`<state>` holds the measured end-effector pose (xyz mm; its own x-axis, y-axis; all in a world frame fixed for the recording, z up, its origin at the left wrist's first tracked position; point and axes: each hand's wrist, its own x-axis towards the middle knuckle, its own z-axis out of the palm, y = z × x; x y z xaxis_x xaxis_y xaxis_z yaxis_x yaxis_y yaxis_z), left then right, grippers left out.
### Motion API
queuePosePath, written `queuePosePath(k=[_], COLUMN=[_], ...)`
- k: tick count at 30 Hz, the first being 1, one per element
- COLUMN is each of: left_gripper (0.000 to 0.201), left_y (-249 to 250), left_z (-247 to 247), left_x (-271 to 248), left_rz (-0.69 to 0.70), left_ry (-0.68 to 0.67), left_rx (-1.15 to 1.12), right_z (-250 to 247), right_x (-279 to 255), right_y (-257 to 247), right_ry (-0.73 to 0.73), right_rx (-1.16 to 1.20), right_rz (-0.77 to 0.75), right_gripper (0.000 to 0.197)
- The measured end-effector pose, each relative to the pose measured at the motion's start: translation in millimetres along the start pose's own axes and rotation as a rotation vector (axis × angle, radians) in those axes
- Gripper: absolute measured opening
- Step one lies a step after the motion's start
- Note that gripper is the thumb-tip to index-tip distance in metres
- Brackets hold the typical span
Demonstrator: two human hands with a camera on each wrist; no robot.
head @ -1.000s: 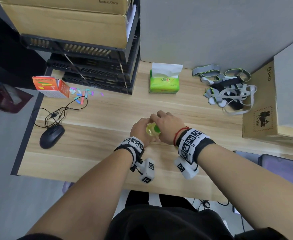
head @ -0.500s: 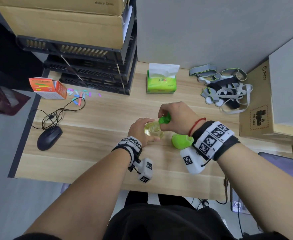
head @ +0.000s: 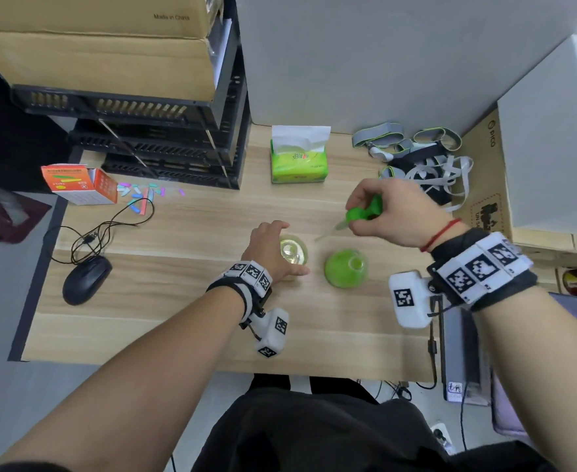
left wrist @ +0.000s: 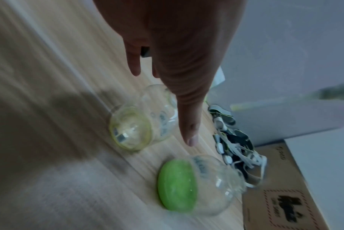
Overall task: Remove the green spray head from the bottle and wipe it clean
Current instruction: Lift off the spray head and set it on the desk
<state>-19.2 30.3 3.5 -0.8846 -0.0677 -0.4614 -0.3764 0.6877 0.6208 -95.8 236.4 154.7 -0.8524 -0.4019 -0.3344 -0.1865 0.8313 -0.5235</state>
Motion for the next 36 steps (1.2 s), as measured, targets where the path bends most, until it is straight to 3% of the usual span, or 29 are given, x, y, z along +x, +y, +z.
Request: queuePosePath(k=[4, 8, 13, 23, 31, 36], left_gripper=[0.096, 0.081, 0.081, 0.066, 0.070, 0.075], left_y=[37.8, 67.1, 67.7, 63.7, 64.2, 65.0], left_z=[3.3, 30.9, 66.1, 89.0, 91.4, 90.3], left_x=[-4.1, -4.4, -2.2, 5.2, 1.5, -0.5], left_rz=[0.151, 0.233, 0.203, 0.094, 0.063, 0.054], left_ry=[0.041, -0.069, -0.156, -0.108, -0.072, -0.072], left_rx=[0.128, 0.131, 0.130, 0.059, 0.004, -0.005], right_z=[-29.5, -21.7, 3.4, 79.1, 80.9, 81.3], right_x=[-18.8, -28.2, -27.0, -9.0, -0.4, -0.1], right_y=[23.4, 40.3, 50.1, 71.5, 66.0, 61.3], right_ry=[-0.025, -0.068, -0.111, -0.252, -0.297, -0.239], right_rx=[-0.052, -0.118, -0.123, -0.246, -0.456, -0.574], right_rz=[0.075, 0.105, 0.052, -0.035, -0.094, -0.026], right_gripper=[0.021, 0.024, 0.026, 0.036, 0.028, 0.048])
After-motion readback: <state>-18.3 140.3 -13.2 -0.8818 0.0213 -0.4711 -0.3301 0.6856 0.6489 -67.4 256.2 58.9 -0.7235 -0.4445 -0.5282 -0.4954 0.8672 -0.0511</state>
